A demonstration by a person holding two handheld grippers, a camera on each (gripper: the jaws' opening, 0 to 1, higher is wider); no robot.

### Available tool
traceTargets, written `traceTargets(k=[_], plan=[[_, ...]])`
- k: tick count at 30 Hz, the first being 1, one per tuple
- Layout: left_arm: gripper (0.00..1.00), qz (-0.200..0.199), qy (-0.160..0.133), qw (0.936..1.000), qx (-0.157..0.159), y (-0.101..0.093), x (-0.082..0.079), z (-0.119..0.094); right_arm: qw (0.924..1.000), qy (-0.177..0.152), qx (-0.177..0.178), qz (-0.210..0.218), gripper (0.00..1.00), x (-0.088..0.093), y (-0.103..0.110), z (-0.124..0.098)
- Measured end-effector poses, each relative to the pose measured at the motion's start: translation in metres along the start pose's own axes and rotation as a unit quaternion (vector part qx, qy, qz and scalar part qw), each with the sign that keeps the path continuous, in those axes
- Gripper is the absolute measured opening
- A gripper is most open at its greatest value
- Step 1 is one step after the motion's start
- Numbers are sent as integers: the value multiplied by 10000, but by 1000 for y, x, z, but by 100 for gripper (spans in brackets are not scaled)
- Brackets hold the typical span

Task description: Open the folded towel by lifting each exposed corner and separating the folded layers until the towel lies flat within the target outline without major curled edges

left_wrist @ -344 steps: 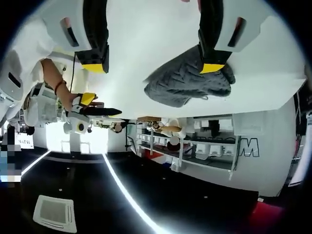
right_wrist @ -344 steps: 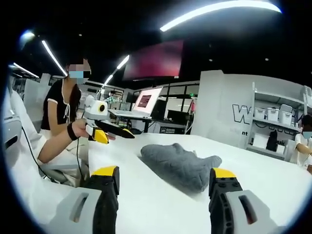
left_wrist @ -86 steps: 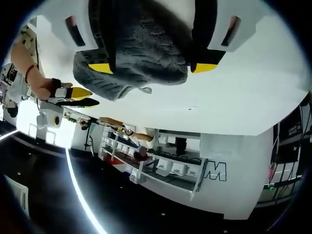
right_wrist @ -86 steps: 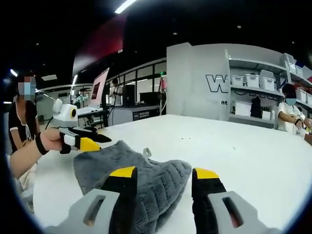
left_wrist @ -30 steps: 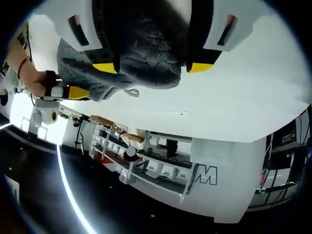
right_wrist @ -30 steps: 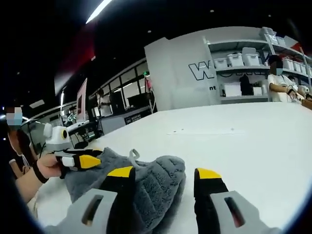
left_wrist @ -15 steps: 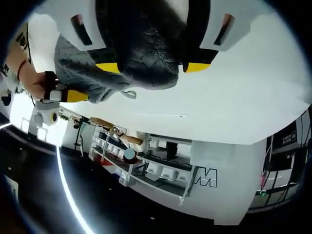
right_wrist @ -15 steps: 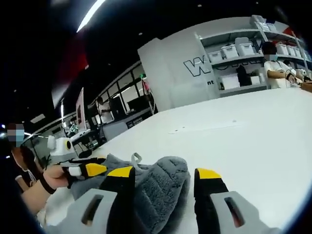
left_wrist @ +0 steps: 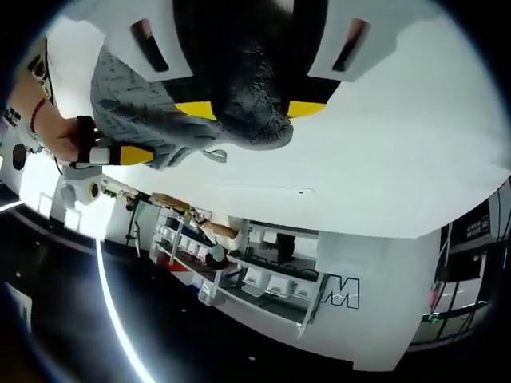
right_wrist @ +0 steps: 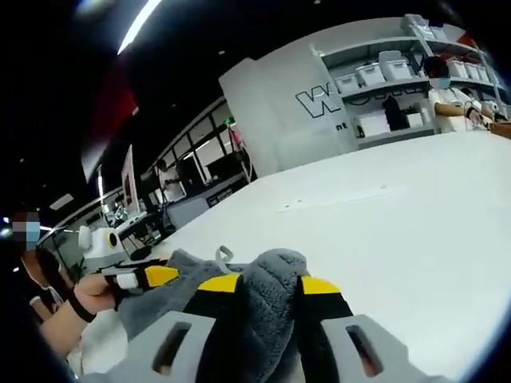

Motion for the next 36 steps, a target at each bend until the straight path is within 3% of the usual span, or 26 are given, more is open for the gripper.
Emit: traceTargets(k=[9,20,25,32,36], plan=[[7,-97,-58,9999,-94,2,5,4,9995,-92,31,297,9,1,0,2],[3,-110,-46,9999,-104,2,8,10,9984,-5,47,567,2,10,1,6],[2,-128,43,9999,-90,5,12,10,9945,-81,-28,1048,0,7,-1,7],[1,-229,78,9997,-16,7,11,14,9938,65,120,1101,0,10,-4,11],[1,-191,77,9998,56,8,9,18,9910,86,-49,1332,0,16,3,10]])
Point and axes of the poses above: the point that each gripper's makers call its tool centre point, and the gripper's own axes: z roughly forward along the fingers, y roughly to its left, x roughly out of its underside, the point moved 4 cm from there along -z, roughly backward along the fingers, and after that the axes turned 4 degrees about -y, right-handed, at the moved point
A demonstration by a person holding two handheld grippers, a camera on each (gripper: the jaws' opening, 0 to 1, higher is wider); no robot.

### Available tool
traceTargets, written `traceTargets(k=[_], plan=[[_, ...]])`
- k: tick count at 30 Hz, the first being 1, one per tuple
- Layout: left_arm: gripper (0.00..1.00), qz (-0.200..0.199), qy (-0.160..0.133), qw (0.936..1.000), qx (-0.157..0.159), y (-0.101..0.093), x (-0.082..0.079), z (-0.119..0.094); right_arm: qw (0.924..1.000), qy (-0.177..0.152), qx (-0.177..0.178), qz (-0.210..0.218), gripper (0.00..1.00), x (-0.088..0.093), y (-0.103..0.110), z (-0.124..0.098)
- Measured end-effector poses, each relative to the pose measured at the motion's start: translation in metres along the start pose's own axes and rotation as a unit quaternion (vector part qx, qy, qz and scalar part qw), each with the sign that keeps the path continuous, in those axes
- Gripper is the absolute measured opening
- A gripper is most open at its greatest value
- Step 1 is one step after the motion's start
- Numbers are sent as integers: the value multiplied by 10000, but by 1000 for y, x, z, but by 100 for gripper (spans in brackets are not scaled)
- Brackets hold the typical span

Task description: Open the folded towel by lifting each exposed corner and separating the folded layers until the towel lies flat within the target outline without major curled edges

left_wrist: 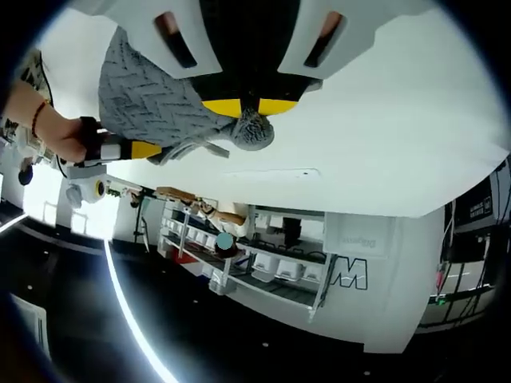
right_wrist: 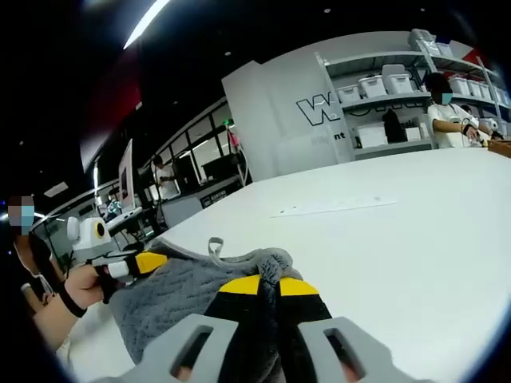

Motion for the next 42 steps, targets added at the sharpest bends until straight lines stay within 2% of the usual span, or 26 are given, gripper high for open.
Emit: traceTargets(k=[6,9,15,16,17,20,21,26,38,42], plan=[[1,50,-12,10000,23,6,-4,3,9998,-56,67,-203,0,-2,1,-3],[1,72,-138,9998,81,-1,-7,2,9995,-50,109,-300,0,-4,-3,-1],[1,147,-183,9997,106,3,-9,2,9987,-73,156,-485,0,-3,-4,-2],[1,223,-202,9995,86,-2,-7,-1,9988,-62,151,-452,0,-3,-4,-2],[1,215,-282,9993,83,-3,-10,-2,9995,-111,205,-227,0,-3,-5,-2],[1,156,-309,9994,82,-2,-12,-4,9988,-112,144,-452,0,-3,-3,-2],[1,401,-274,9988,105,-2,-12,-5,9990,-139,152,-394,0,-6,-5,0],[1,342,-464,9982,139,-2,-21,-8,9990,-134,189,-372,0,-7,-4,-3],[1,422,-584,9972,186,-6,-29,-11,9986,-202,167,-454,0,-19,0,-7],[1,628,-653,9956,226,-8,-33,-14,9982,-233,158,-532,0,-17,3,-11]])
Point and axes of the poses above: the point that each gripper's makers call its tool centre point, and the gripper's own axes: z roughly forward along the fingers, y roughly to its left, x roughly out of its underside, the point moved 4 cm from there along -z, roughly backward along the fingers, and after that the axes turned 4 degrees about -y, right-handed, at the moved point
